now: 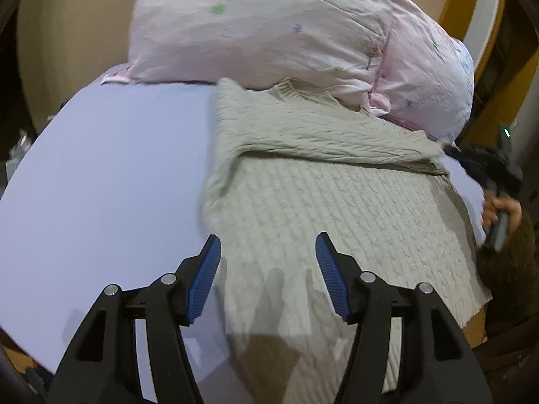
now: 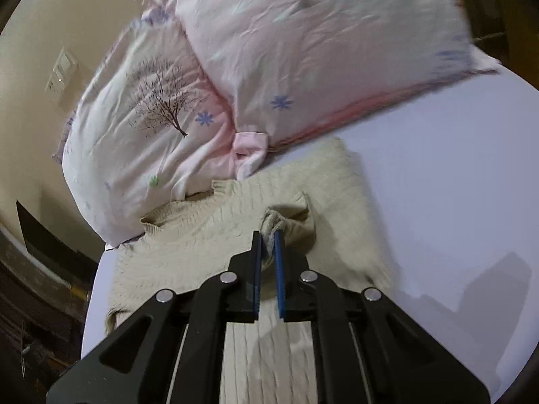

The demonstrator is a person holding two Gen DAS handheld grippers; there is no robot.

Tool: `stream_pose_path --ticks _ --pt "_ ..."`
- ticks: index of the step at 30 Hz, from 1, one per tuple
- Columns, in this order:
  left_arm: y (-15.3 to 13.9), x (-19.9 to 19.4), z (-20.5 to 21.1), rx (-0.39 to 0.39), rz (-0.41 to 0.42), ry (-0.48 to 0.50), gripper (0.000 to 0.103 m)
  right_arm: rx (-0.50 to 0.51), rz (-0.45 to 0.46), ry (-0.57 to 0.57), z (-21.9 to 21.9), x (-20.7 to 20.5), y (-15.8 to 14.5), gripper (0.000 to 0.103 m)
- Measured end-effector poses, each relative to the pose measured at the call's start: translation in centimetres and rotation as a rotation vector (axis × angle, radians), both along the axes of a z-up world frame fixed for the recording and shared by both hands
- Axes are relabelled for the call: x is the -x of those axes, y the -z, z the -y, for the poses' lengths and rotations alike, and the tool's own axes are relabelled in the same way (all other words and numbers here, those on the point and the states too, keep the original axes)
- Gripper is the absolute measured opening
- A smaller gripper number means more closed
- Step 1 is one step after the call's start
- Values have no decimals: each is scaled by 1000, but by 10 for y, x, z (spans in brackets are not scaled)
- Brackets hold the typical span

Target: Fold small clothes

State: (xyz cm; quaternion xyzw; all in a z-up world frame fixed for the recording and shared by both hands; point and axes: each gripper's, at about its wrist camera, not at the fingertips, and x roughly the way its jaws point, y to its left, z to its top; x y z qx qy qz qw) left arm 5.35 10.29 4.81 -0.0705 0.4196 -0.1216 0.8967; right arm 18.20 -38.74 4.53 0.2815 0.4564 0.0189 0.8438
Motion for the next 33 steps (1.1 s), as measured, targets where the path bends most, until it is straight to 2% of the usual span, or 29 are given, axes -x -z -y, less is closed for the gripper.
stream_pose_path --ticks 1,2,4,5,6,9,10,12,14,16,18,20,22,23,24,27,29,33 --pt "1 3 -3 10 -7 -2 62 31 -15 5 0 11 0 9" --pt "2 5 -5 20 -16 -3 62 52 -37 -4 0 19 0 16" --pt "7 11 -10 55 -42 -2 65 54 -82 -11 5 34 0 42" --pt "9 14 -12 78 -56 1 66 35 -82 -17 9 45 -3 60" --pt "13 20 -16 119 -79 8 66 35 -71 -26 12 56 -8 61" --pt "23 32 -19 181 -118 16 67 82 -84 -56 21 94 -16 61" --pt "26 35 -19 188 -128 15 67 69 -106 -62 25 107 -14 60" --pt "29 45 -19 194 -120 14 67 30 -166 -75 32 129 -4 49" --pt "29 52 -18 211 -122 22 67 3 -200 -87 31 143 4 43" --pt "29 60 -13 221 -121 36 66 -38 -189 -104 27 161 7 42" --pt "28 70 -7 222 -125 48 66 -109 -186 -143 21 175 8 35" --pt "28 78 -2 228 -135 52 61 -213 -193 -201 12 188 14 28" --pt "30 86 2 217 -145 41 35 -294 -202 -241 4 198 19 12" --pt "32 88 3 221 -154 38 26 -345 -202 -259 3 201 23 10" --pt "36 88 3 239 -174 40 11 -376 -188 -258 3 201 24 9" --pt "32 82 3 263 -176 54 10 -472 -112 -250 8 194 14 8" --pt "18 74 1 282 -139 77 9 -502 -20 -246 10 178 -6 8" --pt "-36 23 -6 252 33 79 9 -484 163 -212 22 120 -49 7"
